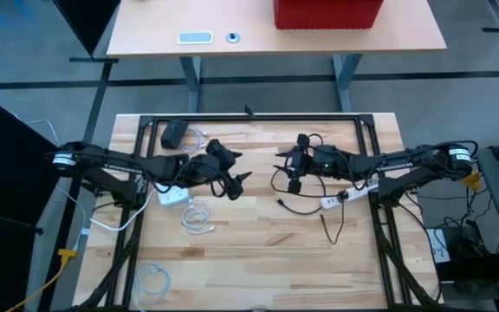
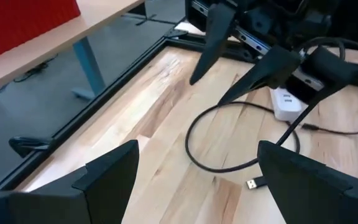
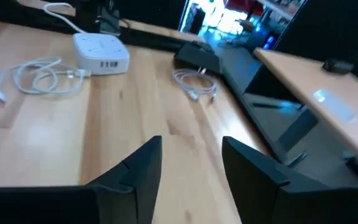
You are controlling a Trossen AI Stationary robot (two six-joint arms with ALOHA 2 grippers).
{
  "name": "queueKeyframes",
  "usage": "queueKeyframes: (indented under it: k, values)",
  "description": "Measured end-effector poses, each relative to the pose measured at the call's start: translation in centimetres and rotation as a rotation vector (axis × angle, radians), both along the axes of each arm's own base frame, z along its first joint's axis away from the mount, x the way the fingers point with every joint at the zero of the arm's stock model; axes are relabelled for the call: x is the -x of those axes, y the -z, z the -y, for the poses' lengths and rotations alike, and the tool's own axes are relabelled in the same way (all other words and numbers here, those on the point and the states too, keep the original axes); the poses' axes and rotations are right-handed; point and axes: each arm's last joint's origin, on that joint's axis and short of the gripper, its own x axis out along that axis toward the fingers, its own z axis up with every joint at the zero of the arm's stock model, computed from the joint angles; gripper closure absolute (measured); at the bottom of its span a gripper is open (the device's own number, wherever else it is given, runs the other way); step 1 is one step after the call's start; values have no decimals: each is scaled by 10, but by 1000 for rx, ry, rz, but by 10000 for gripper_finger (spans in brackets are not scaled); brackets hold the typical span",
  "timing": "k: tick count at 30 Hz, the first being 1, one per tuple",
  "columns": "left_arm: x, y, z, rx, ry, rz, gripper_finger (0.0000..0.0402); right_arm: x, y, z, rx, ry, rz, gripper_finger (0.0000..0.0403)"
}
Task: Insert USB
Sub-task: Insert the white charger cable into the left white outlet extension
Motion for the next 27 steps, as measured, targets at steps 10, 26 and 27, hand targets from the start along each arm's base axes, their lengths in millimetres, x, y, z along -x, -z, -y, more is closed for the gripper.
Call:
queueKeyframes:
  k: [10,26,27]
  values:
    - [1,-1,-5,131,-148,96,86,5,9,-16,-219,-114,-7,298]
    - [4,7,4,249,-135,49,86,12,38,-66,-239,-171,-162,390]
    - [4,7,5,251,-128,53,86,15,42,-69,-256,-174,-174,393]
